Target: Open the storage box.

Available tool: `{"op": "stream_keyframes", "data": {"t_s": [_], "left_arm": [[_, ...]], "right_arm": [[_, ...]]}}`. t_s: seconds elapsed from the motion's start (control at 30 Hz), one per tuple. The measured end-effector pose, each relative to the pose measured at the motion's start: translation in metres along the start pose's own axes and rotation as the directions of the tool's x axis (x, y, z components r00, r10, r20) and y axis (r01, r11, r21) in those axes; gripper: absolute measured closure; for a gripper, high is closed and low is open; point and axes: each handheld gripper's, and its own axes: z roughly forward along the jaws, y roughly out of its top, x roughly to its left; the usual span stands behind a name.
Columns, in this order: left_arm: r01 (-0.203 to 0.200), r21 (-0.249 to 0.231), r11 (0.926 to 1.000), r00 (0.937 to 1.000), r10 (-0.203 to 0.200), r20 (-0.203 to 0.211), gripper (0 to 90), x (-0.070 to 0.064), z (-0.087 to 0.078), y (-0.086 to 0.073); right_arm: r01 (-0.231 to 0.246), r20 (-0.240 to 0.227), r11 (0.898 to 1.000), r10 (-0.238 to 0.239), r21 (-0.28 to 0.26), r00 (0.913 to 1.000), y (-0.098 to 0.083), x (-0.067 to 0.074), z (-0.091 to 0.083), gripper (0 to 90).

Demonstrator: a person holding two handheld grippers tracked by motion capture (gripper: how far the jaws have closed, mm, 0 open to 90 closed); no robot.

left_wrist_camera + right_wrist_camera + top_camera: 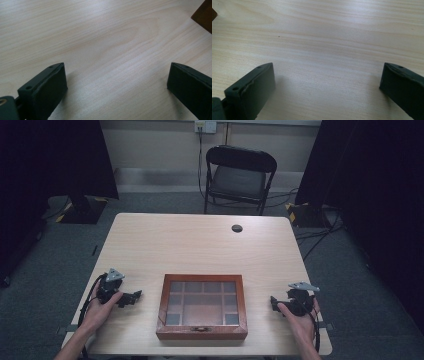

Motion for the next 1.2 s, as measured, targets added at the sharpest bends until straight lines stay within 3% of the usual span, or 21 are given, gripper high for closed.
{"op": "stream_keyframes", "data": {"t_s": [0.33, 0.4, 0.43, 0.47, 0.53, 0.6, 0.67, 0.73, 0.8, 0.83, 1.13, 1.17, 1.2], "left_arm": [[-0.001, 0.0, 1.0, 1.0, 0.001, 0.001, 1.8, 0.0, 0.0, 0.0], [-0.017, 0.003, 0.9998, 0.9998, 0.017, 0.014, 1.7, 0.002, -0.001, -0.001], [-0.017, 0.003, 0.9998, 0.9998, 0.017, 0.014, 1.1, 0.002, -0.001, -0.001], [-0.022, 0.008, 0.9997, 0.9997, 0.022, 0.012, 0.9, 0.003, -0.001, -0.001], [-0.022, 0.008, 0.9997, 0.9997, 0.022, 0.012, 0.9, 0.003, -0.001, -0.001], [-0.022, 0.008, 0.9997, 0.9997, 0.022, 0.012, 0.9, 0.003, -0.001, -0.001], [-0.022, 0.008, 0.9997, 0.9997, 0.022, 0.012, 0.9, 0.003, -0.001, -0.001], [-0.022, 0.009, 0.9997, 0.9997, 0.022, 0.012, 0.9, 0.003, -0.001, -0.001], [-0.022, 0.009, 0.9997, 0.9997, 0.022, 0.012, 0.8, 0.003, -0.001, -0.001], [-0.03, 0.012, 0.9995, 0.9995, 0.029, 0.009, 0.5, 0.003, -0.001, 0.0], [-0.028, 0.012, 0.9995, 0.9995, 0.028, 0.01, 0.2, 0.003, -0.001, 0.0], [-0.022, 0.007, 0.9997, 0.9997, 0.022, 0.01, 0.2, 0.003, 0.0, 0.0], [-0.028, 0.012, 0.9995, 0.9996, 0.028, 0.01, 0.2, 0.003, -0.001, 0.0]], "right_arm": [[-0.009, 0.0, 1.0, 0.009, 0.016, 1.0, 0.002, -0.001, 0.0, 1.0], [-0.025, 0.004, 1.0, 0.025, 0.012, 0.9997, 0.005, -0.003, -0.004, 17.8], [-0.031, -0.023, 0.999, 0.031, 0.009, 0.9992, 0.006, -0.004, -0.005, 21.7], [-0.035, -0.049, 0.999, 0.035, 0.006, 0.9982, 0.008, -0.005, -0.006, 19.9], [-0.046, -0.048, 0.999, 0.046, 0.008, 0.9978, 0.009, -0.005, -0.007, 17.5], [-0.037, -0.052, 0.999, 0.036, -0.007, 0.998, 0.012, -0.002, -0.011, 23.4], [-0.033, -0.086, 0.999, 0.032, -0.018, 0.9958, 0.014, 0.001, -0.014, 24.9], [-0.044, -0.136, 0.998, 0.037, -0.044, 0.99, 0.016, 0.002, -0.017, 29.5], [-0.041, -0.142, 0.998, 0.033, -0.057, 0.9894, 0.017, 0.003, -0.019, 31.6], [-0.028, -0.167, 0.997, 0.015, -0.075, 0.9859, 0.02, 0.006, -0.024, 35.9], [0.016, -0.265, 0.993, -0.047, -0.117, 0.963, 0.027, 0.019, -0.032, 45.1], [0.025, -0.297, 0.992, -0.062, -0.126, 0.9529, 0.029, 0.024, -0.035, 47.1], [0.03, -0.309, 0.991, -0.07, -0.132, 0.9485, 0.03, 0.026, -0.036, 48.1]]}}
